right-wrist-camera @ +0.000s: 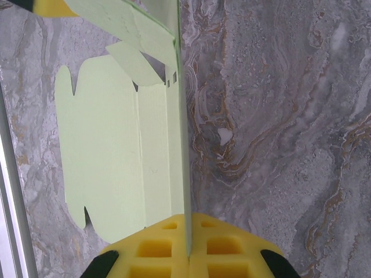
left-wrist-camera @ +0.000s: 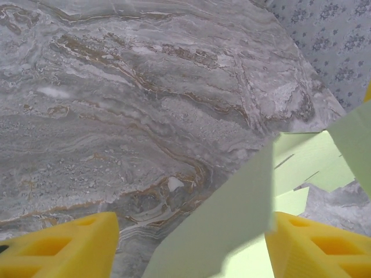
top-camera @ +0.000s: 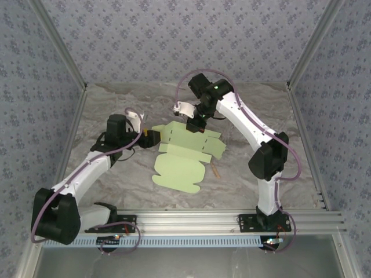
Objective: Fold the paper box
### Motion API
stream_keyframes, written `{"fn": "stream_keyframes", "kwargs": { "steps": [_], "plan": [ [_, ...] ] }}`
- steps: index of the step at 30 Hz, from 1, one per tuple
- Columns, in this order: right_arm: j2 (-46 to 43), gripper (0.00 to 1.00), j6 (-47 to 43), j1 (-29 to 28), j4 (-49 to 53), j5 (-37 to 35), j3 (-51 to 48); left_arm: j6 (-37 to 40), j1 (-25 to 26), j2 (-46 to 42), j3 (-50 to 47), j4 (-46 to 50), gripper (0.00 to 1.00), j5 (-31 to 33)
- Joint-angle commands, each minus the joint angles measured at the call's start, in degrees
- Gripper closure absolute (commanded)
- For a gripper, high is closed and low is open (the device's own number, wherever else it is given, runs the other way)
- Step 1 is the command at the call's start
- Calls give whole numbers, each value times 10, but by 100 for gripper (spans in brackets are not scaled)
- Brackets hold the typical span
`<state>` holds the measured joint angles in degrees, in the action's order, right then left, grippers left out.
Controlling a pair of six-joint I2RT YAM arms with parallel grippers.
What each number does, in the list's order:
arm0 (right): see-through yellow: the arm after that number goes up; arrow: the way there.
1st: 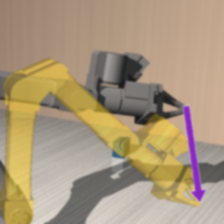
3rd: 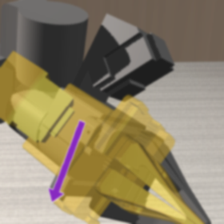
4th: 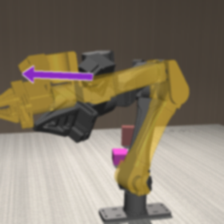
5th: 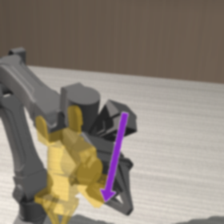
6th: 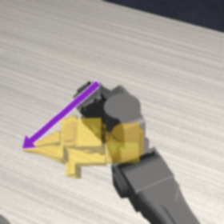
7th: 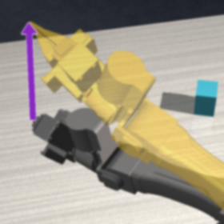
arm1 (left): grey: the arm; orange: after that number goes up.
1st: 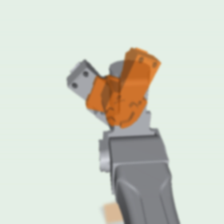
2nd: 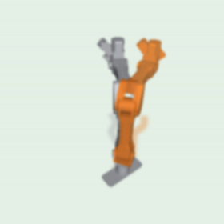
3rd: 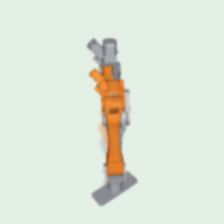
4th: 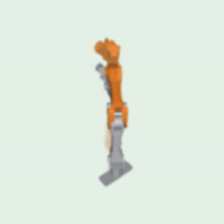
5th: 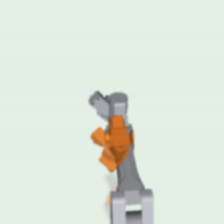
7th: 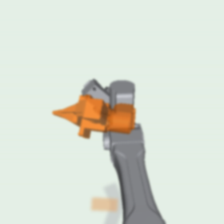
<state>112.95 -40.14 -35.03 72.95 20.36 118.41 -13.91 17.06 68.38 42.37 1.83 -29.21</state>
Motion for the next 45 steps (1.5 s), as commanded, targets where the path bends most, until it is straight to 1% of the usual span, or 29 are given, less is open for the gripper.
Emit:
{"fn": "stream_keyframes", "kwargs": {
  "steps": [1,9,17,27,37,40,45],
  "plan": [
    [7,100,-14,-3,24,7,14,33,3,5,0,-30,35,-7],
    [8,100,-13,-3,16,10,15,49,3,7,-5,-42,51,-26],
    [9,100,0,-5,15,17,17,45,4,10,-11,-48,62,-33],
    [20,100,49,-7,26,17,30,30,14,7,-26,-64,69,-38],
    [19,100,52,-3,39,31,36,37,14,-16,-42,-71,76,-32],
    [21,100,58,0,38,22,36,40,14,-25,-42,-64,77,-26],
    [27,100,108,4,12,-6,39,36,15,-39,-44,-63,82,-32]
  ]
}}
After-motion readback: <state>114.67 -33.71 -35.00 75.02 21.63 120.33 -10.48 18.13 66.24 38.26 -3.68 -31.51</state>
